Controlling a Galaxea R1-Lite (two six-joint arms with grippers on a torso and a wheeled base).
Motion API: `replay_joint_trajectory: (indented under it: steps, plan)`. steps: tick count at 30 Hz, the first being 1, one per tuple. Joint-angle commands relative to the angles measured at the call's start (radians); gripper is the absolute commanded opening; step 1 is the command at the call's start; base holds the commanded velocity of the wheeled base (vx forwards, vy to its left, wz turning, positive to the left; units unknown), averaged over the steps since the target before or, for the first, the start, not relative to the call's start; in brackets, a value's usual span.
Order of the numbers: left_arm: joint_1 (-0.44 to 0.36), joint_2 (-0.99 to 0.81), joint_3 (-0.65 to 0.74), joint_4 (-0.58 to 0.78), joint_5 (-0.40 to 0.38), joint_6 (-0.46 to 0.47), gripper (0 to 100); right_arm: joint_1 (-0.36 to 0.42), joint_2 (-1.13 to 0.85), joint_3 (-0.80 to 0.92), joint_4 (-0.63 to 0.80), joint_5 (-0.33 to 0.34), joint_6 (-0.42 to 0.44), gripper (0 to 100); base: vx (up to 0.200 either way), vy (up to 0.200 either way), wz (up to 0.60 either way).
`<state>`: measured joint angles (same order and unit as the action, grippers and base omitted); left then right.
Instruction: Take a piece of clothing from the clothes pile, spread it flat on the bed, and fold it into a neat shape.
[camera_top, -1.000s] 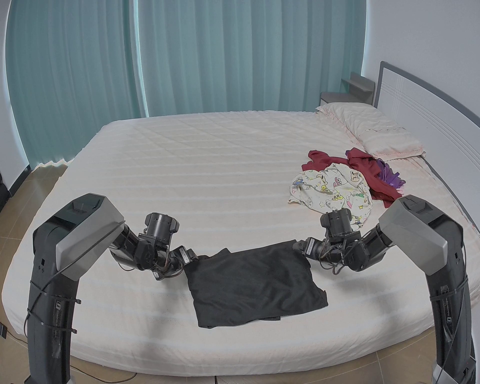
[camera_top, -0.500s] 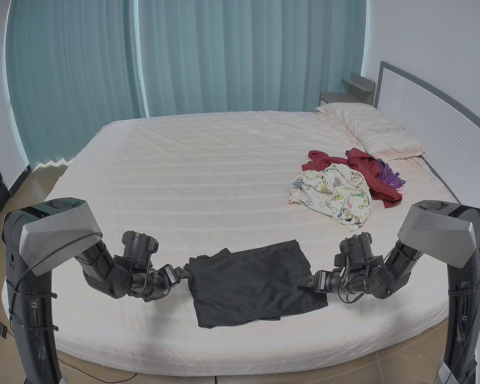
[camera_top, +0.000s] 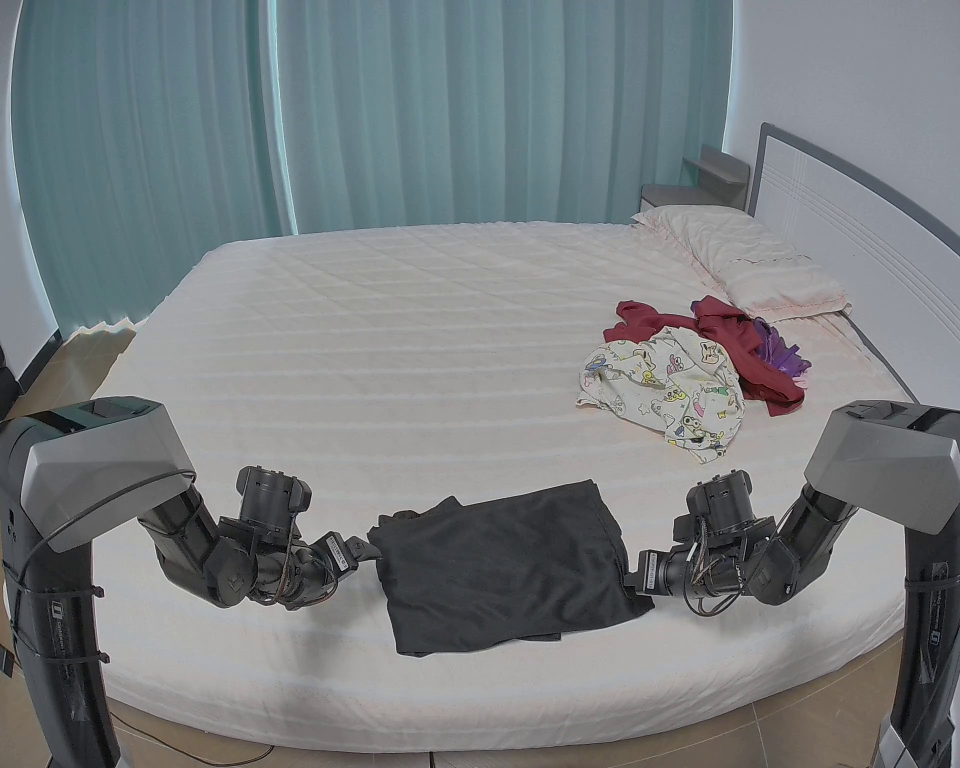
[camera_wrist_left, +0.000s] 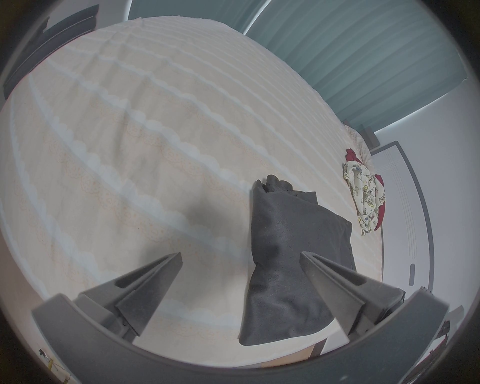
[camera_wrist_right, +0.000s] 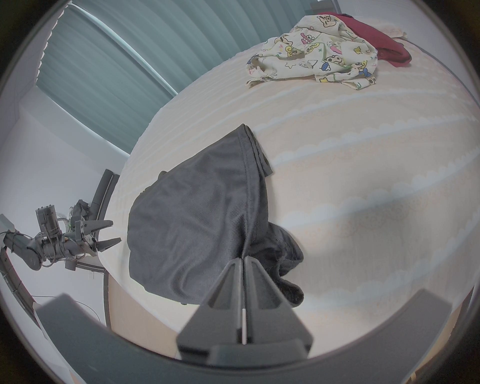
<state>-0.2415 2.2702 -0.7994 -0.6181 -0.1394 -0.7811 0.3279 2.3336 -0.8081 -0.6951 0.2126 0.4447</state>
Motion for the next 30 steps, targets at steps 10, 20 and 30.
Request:
replay_joint_trajectory:
  steps: [10, 20, 30]
  plan:
    - [-0.001, 0.002, 0.002, 0.0, 0.001, 0.005, 100, -0.035, -0.011, 0.073, 0.002, -0.004, -0.072, 0, 0.0, 0.0, 0.0]
    - [-0.012, 0.002, 0.003, 0.0, 0.009, 0.009, 100, -0.082, -0.005, 0.033, 0.006, -0.018, -0.092, 0, 0.0, 0.0, 0.0]
    - [-0.016, 0.002, 0.0, 0.003, 0.038, 0.025, 100, -0.081, 0.01, 0.035, 0.057, -0.018, -0.104, 0, 0.0, 0.0, 0.0]
